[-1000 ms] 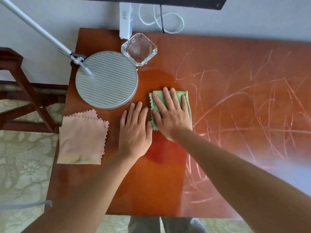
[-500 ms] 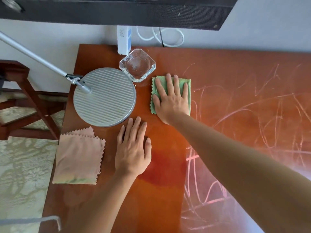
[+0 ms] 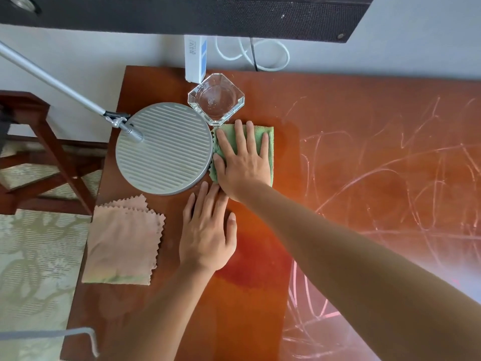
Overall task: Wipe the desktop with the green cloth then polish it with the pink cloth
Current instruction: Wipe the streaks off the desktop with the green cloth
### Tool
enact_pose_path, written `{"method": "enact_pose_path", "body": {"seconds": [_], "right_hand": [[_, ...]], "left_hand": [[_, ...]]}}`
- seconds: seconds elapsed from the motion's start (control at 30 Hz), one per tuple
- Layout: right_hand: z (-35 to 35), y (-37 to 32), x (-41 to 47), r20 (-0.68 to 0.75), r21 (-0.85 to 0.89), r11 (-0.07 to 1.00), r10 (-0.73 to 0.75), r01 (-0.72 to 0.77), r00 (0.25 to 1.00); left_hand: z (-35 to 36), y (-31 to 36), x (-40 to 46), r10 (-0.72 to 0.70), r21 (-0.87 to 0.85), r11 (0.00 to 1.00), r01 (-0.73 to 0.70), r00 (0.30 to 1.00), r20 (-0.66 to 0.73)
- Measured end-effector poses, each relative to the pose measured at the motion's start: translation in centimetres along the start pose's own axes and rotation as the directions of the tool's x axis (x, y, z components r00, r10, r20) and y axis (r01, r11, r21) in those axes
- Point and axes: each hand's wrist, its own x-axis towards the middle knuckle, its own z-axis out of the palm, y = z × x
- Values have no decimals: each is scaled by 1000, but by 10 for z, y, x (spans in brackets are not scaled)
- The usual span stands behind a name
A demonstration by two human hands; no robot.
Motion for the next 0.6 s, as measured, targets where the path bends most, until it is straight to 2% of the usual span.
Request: {"method": "enact_pose_path", "body": {"seconds": [0.13,0.27,0.4,0.6], "right_hand": [[-4,26,3,-8,-26,997,-71,71,997],[-10,57,4,-18,-28,999,21,-21,1000],[-12,57,8,-11,-37,998,51,-51,999],[-22,72,61,-10,-53,993,102,-103,995]], "left_hand": [[-1,1,0,-6,9,1000,6,1000,5],[0,0,-1,1,17,1000,-2,1000,12],[-1,1,-1,-3,21,1000,3,1000,16],[1,0,-1,-3,2,1000,3,1000,11]]}}
